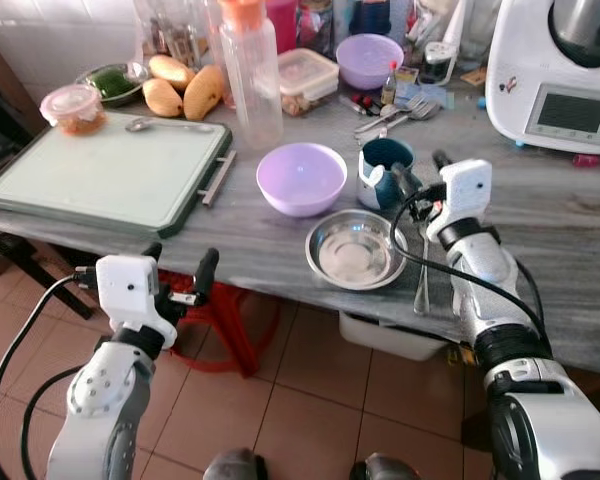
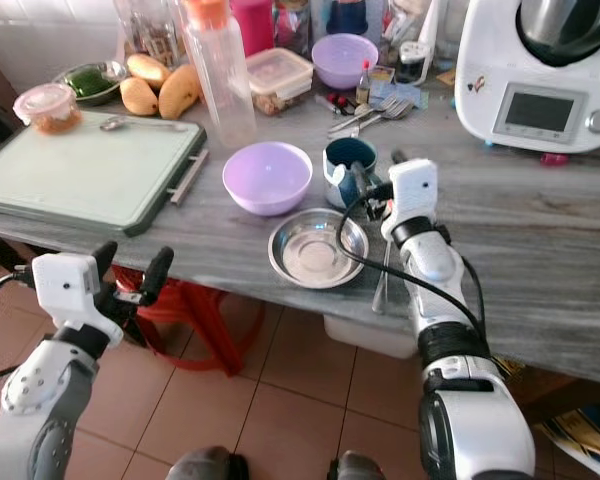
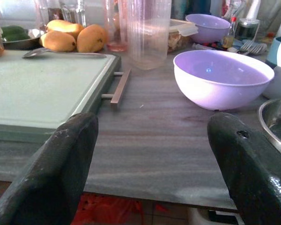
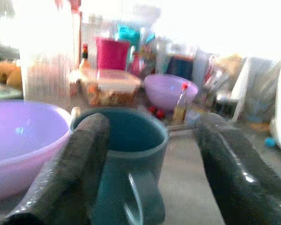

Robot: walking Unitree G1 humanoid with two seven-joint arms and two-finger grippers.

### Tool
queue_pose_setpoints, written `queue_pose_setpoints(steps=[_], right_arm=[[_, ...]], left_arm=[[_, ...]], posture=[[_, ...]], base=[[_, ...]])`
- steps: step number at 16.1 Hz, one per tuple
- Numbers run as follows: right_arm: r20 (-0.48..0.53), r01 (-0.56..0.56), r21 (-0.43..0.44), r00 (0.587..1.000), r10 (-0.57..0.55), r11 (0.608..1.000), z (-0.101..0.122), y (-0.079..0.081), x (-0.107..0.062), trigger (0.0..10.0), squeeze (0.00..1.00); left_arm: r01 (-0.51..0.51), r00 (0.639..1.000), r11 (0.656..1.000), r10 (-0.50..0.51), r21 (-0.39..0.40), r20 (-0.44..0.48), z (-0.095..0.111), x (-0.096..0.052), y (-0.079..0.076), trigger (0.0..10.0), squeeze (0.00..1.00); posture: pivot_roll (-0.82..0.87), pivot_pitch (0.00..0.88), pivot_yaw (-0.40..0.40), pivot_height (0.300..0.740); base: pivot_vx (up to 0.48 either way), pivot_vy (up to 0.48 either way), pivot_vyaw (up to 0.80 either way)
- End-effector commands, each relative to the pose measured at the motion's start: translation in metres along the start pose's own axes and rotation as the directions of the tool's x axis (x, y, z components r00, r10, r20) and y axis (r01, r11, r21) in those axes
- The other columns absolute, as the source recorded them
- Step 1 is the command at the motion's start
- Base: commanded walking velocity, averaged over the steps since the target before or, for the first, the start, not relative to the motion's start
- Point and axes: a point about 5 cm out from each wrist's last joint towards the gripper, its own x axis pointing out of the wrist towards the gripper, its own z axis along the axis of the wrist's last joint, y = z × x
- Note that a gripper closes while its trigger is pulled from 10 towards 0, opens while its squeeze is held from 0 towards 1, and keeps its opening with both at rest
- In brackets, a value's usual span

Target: Setting the table

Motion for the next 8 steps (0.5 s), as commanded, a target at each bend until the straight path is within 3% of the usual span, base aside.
queue_pose_setpoints(steps=[1,4,8], right_arm=[[0.020,0.003,-0.010,1.000,-0.003,1.000,0.003,0.004,-0.002,10.0,1.00],[0.115,0.044,-0.091,0.993,-0.034,0.995,0.020,0.017,-0.029,10.0,1.00],[0.102,0.137,-0.081,0.986,-0.129,0.987,0.027,0.025,-0.058,10.0,1.00]], left_arm=[[-0.012,1.000,1.000,0.012,0.007,-0.001,-0.002,0.001,0.001,10.0,0.00],[-0.041,0.998,0.999,0.042,-0.005,0.041,-0.001,0.010,0.000,10.0,0.00],[-0.081,0.995,0.996,0.082,-0.022,0.051,-0.005,0.026,-0.003,10.0,0.00]], posture=[[0.08,0.010,0.047,0.740],[0.04,0.000,0.030,0.740],[-0.01,0.000,0.034,0.740]], base=[[0.000,0.000,0.00],[0.000,0.000,0.00],[0.000,0.000,0.00]])
